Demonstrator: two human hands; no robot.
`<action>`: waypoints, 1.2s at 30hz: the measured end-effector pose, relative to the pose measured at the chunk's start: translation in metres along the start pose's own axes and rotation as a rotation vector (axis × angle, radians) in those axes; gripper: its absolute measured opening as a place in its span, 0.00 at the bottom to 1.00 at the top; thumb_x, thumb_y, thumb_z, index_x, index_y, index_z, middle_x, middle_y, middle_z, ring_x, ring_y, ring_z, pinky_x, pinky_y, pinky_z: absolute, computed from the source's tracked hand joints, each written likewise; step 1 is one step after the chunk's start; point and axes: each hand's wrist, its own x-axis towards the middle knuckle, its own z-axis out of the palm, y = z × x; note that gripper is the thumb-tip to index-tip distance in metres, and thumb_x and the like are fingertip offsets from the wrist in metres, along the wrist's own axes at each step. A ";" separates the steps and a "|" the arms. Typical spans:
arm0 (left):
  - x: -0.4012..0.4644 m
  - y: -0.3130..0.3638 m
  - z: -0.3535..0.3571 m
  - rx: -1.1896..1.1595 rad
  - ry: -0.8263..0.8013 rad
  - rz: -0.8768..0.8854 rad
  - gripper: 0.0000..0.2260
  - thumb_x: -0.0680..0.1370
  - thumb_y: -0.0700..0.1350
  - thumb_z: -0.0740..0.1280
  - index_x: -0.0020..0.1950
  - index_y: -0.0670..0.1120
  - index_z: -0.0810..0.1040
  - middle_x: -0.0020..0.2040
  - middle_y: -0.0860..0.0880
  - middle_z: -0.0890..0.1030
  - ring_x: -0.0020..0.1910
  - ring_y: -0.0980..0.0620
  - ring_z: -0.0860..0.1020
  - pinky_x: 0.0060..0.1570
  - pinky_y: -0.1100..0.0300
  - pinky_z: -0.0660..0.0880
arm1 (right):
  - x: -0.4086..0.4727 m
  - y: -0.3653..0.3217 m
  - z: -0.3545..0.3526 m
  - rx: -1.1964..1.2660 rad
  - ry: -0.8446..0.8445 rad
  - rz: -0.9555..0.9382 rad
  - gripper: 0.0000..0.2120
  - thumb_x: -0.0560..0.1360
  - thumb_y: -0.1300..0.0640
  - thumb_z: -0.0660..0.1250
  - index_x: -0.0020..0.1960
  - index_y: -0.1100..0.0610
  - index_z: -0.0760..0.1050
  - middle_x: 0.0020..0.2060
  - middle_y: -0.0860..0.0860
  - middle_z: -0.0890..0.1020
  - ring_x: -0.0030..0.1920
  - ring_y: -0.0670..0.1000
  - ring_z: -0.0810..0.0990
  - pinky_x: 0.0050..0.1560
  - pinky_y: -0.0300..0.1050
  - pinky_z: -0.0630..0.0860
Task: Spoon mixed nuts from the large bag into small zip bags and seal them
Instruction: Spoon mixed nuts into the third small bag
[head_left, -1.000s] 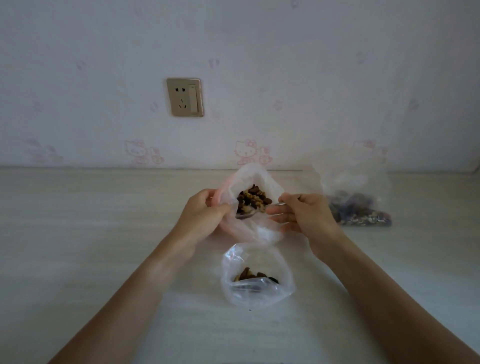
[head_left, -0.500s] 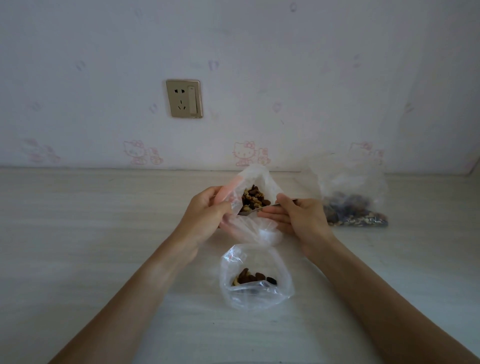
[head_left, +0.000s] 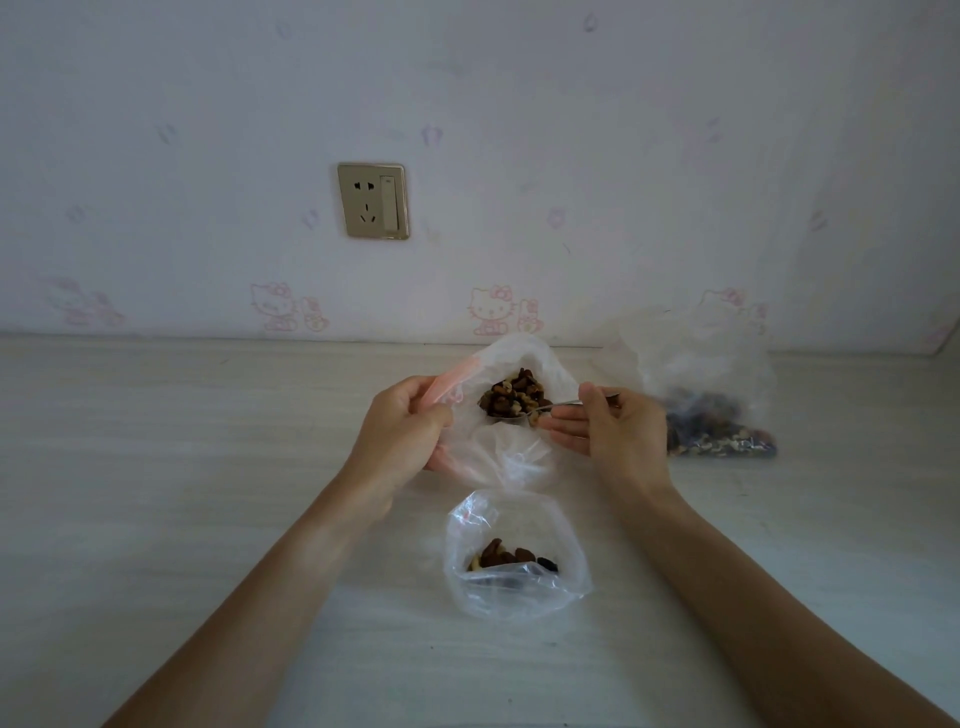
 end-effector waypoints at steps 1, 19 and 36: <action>0.001 -0.001 0.000 0.009 0.022 0.003 0.10 0.79 0.38 0.68 0.54 0.51 0.85 0.40 0.50 0.81 0.28 0.59 0.78 0.27 0.64 0.74 | 0.001 0.000 -0.001 0.001 0.016 0.012 0.13 0.85 0.58 0.62 0.48 0.65 0.79 0.37 0.58 0.87 0.40 0.56 0.89 0.42 0.48 0.86; 0.003 -0.003 0.009 0.154 0.031 -0.056 0.04 0.76 0.42 0.71 0.50 0.45 0.83 0.43 0.44 0.85 0.44 0.44 0.85 0.47 0.49 0.82 | 0.002 0.006 0.005 -0.009 -0.074 0.051 0.10 0.85 0.59 0.63 0.53 0.63 0.80 0.39 0.56 0.88 0.41 0.55 0.89 0.38 0.42 0.84; 0.009 -0.012 0.007 0.086 0.012 0.019 0.03 0.78 0.42 0.70 0.46 0.49 0.83 0.31 0.57 0.81 0.30 0.61 0.79 0.30 0.68 0.73 | 0.007 0.006 0.001 0.040 -0.004 0.131 0.10 0.85 0.58 0.63 0.56 0.65 0.78 0.39 0.57 0.88 0.41 0.56 0.89 0.36 0.46 0.85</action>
